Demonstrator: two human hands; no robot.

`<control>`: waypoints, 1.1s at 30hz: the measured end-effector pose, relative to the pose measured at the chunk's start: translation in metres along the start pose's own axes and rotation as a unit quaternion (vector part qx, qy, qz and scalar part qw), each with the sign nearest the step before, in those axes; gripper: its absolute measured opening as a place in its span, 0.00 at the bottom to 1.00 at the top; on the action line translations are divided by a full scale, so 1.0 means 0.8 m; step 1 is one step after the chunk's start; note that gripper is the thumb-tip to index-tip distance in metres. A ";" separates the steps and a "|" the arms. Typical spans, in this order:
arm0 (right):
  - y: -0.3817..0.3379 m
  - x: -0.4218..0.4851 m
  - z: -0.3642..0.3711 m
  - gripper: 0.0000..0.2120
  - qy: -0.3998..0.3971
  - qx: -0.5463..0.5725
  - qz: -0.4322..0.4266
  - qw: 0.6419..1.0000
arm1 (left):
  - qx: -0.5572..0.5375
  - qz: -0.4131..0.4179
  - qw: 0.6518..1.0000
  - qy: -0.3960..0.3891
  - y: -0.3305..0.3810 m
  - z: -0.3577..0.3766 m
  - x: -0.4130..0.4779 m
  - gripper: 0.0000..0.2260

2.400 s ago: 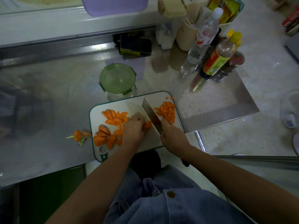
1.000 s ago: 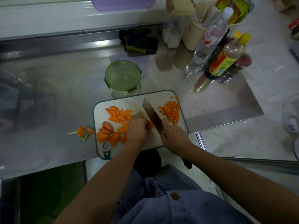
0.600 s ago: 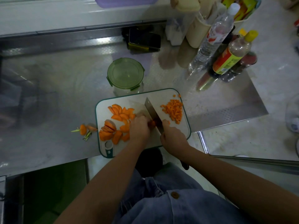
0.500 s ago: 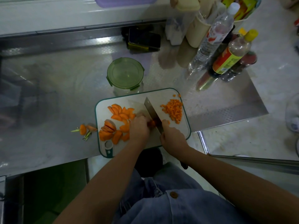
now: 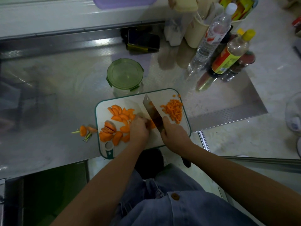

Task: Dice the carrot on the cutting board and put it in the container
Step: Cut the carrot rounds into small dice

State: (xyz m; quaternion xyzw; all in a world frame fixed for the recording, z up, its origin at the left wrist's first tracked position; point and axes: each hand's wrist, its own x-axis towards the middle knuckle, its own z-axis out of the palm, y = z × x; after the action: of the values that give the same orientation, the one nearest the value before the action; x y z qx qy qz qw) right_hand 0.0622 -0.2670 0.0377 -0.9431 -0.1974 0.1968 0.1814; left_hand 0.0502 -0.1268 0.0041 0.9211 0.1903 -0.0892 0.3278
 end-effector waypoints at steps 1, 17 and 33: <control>-0.002 0.000 -0.001 0.12 -0.010 -0.003 0.003 1.000 | -0.007 0.000 1.000 0.002 0.000 -0.001 -0.001 0.09; -0.002 -0.002 0.034 0.27 -0.036 -0.001 0.055 0.998 | -0.081 -0.055 0.995 0.005 -0.002 -0.003 0.004 0.07; -0.006 -0.002 0.010 0.12 0.022 -0.006 -0.004 1.000 | -0.098 -0.071 0.993 0.018 -0.006 -0.001 -0.003 0.09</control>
State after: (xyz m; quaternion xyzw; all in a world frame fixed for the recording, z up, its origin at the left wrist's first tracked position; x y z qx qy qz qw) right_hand 0.0561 -0.2617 0.0331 -0.9474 -0.1981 0.1746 0.1808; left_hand 0.0463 -0.1233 0.0029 0.8702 0.2684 -0.0768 0.4059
